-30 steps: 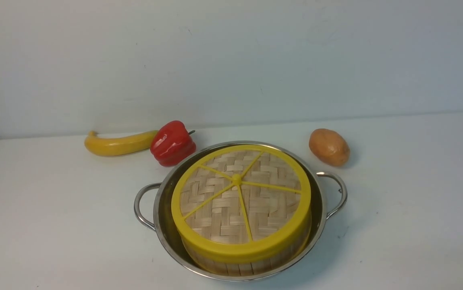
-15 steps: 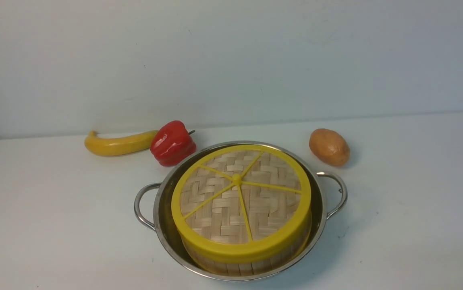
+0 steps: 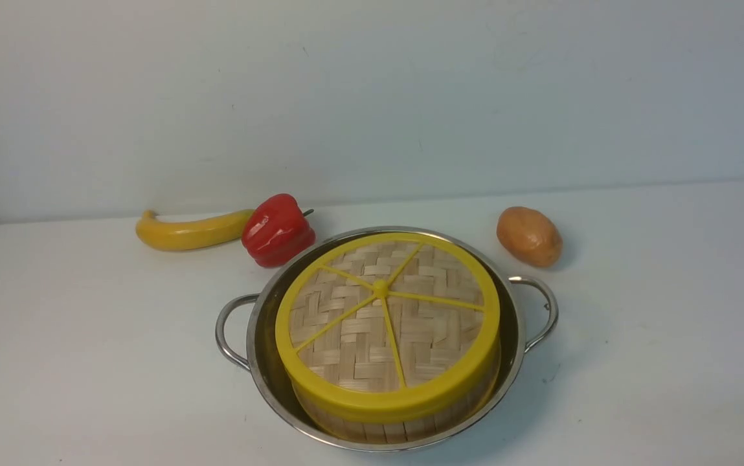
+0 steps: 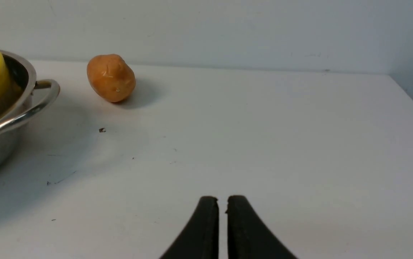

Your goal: Place the steamer in the pot on the white table, and put the lid on the steamer.

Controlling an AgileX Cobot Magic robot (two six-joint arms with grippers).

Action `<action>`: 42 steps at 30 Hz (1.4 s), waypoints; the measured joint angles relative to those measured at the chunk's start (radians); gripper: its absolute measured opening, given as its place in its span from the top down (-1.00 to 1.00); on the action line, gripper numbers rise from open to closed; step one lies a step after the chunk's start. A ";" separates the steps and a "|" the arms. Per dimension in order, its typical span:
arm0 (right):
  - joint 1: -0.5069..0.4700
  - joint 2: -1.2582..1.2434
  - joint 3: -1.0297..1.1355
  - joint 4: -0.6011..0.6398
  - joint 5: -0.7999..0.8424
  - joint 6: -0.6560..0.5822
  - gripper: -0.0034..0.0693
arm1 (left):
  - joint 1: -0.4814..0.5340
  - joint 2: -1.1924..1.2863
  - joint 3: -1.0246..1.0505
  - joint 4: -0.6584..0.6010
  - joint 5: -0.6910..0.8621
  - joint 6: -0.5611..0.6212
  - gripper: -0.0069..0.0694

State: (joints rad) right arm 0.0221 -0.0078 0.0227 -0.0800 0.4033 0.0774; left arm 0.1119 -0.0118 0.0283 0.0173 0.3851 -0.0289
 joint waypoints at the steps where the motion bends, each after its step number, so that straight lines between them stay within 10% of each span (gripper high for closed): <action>1: 0.000 0.000 0.000 0.000 0.000 0.000 0.81 | 0.000 0.000 0.000 0.000 0.000 0.000 0.17; 42: 0.000 0.000 0.000 -0.007 0.000 0.000 0.75 | 0.000 0.000 0.000 0.000 0.000 0.000 0.17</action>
